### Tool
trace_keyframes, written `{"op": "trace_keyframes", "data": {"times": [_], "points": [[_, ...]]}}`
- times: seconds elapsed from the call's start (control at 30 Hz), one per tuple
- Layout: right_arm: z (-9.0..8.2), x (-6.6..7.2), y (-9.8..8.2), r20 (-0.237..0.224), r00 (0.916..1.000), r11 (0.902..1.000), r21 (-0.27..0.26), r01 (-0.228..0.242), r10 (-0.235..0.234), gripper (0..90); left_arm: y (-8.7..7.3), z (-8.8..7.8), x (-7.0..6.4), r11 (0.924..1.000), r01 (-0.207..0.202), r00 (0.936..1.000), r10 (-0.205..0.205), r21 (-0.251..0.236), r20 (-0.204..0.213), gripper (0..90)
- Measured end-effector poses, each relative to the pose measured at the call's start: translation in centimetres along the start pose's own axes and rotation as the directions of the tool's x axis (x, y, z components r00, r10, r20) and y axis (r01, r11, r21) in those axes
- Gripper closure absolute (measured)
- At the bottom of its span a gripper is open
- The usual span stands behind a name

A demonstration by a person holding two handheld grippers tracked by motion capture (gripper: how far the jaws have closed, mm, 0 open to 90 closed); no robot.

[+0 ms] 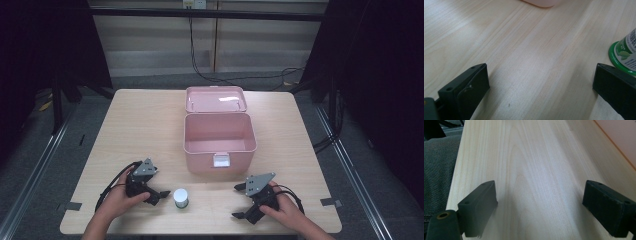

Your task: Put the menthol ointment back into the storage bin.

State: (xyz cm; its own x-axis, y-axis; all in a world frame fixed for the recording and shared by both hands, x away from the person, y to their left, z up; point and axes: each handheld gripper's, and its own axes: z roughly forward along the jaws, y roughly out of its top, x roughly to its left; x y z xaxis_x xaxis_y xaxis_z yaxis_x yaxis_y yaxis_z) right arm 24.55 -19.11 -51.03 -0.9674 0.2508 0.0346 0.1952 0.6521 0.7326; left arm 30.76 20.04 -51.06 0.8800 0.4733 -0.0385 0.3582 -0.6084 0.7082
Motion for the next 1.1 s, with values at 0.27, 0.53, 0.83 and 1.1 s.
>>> {"op": "trace_keyframes", "data": {"times": [0.27,0.53,0.83,1.1], "points": [[0.0,0.0,0.0,0.000,1.0000,1.0000,0.000,0.001,-0.001,11.3,0.1,-0.5,-0.1,0.9990,-0.006,1.0000,0.006,0.045,0.003,2.5],[0.0,0.0,0.0,0.001,1.0000,1.0000,0.002,-0.001,0.001,11.2,1.8,-2.2,-1.0,0.9644,-0.037,0.9992,0.039,0.262,-0.004,18.5],[0.0,0.0,0.0,0.000,1.0000,1.0000,0.002,-0.001,0.001,11.3,4.6,-3.4,-2.8,0.9084,-0.110,0.9935,0.090,0.403,0.069,22.4],[0.0,0.0,0.0,0.000,1.0000,1.0000,0.000,0.001,-0.001,11.3,6.7,-3.0,-3.8,0.8884,-0.137,0.9887,0.096,0.438,0.116,23.9]]}}
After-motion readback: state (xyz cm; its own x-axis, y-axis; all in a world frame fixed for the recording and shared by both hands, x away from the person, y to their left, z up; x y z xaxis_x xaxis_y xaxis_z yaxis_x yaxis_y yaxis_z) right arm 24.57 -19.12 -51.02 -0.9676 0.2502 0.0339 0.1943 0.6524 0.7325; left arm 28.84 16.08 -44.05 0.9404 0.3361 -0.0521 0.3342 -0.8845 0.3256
